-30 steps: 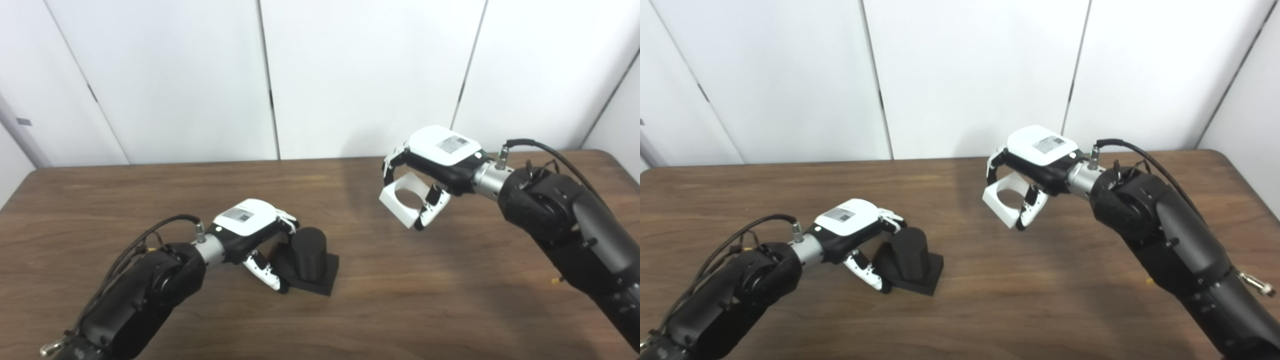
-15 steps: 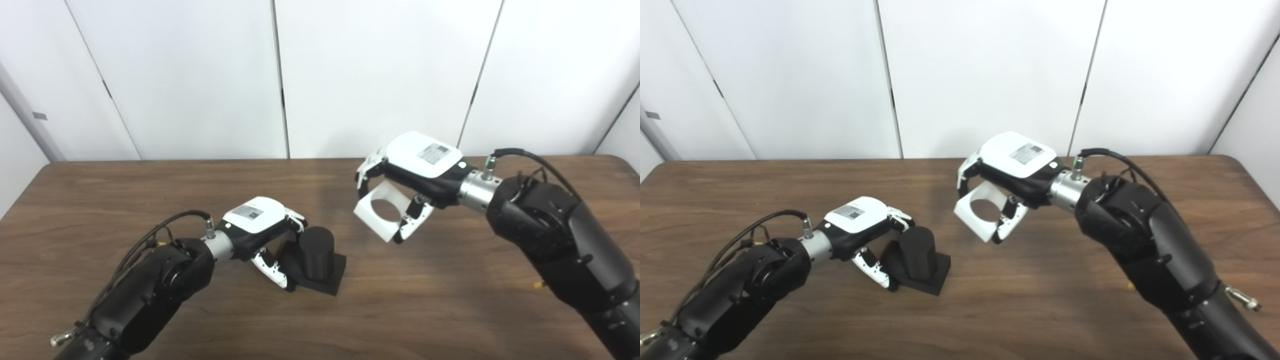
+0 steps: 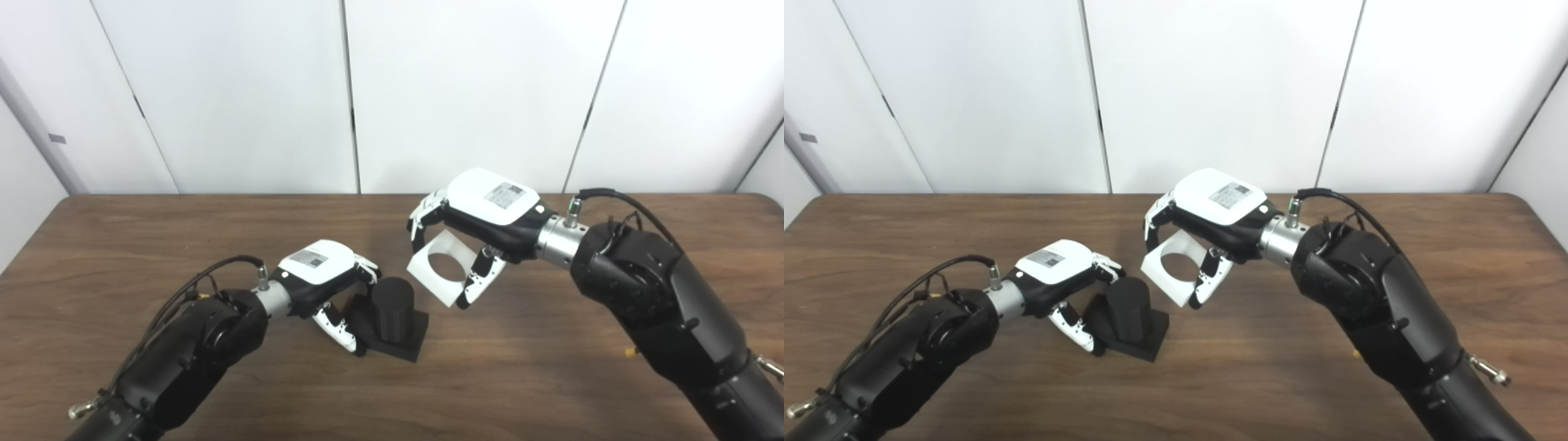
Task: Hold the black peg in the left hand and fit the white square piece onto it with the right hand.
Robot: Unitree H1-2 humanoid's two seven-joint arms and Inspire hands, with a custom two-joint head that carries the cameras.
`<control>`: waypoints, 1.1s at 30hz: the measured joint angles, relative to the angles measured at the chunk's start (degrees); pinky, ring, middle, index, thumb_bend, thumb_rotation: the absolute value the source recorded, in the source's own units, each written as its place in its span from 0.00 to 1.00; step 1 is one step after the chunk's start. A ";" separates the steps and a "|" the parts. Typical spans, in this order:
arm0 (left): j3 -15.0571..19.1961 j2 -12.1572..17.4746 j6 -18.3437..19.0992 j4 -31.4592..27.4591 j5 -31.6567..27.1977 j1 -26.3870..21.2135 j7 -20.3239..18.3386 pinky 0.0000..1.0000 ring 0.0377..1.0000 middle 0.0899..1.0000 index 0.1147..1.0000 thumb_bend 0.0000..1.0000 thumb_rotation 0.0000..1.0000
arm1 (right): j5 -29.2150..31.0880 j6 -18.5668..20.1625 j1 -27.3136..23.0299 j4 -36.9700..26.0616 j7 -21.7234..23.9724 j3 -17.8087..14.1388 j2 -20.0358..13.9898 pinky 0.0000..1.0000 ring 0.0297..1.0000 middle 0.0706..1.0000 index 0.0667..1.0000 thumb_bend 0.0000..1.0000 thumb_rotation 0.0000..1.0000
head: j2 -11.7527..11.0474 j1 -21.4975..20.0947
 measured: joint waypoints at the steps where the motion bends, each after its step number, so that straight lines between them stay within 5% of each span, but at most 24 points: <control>1: 0.00 -0.04 0.01 0.00 0.01 0.00 -0.03 0.70 0.86 0.83 0.42 0.52 0.06 | 0.05 -0.02 -0.07 0.00 0.10 0.04 0.01 0.76 0.79 0.72 0.44 0.52 0.13 | 0.00 0.00; 33: -0.01 -1.00 2.11 -0.70 0.82 0.06 -0.68 0.69 0.84 0.84 0.42 0.52 0.06 | -0.95 -2.04 -2.62 5.78 0.51 3.53 7.16 0.76 0.79 0.72 0.44 0.52 0.13 | 0.70 1.32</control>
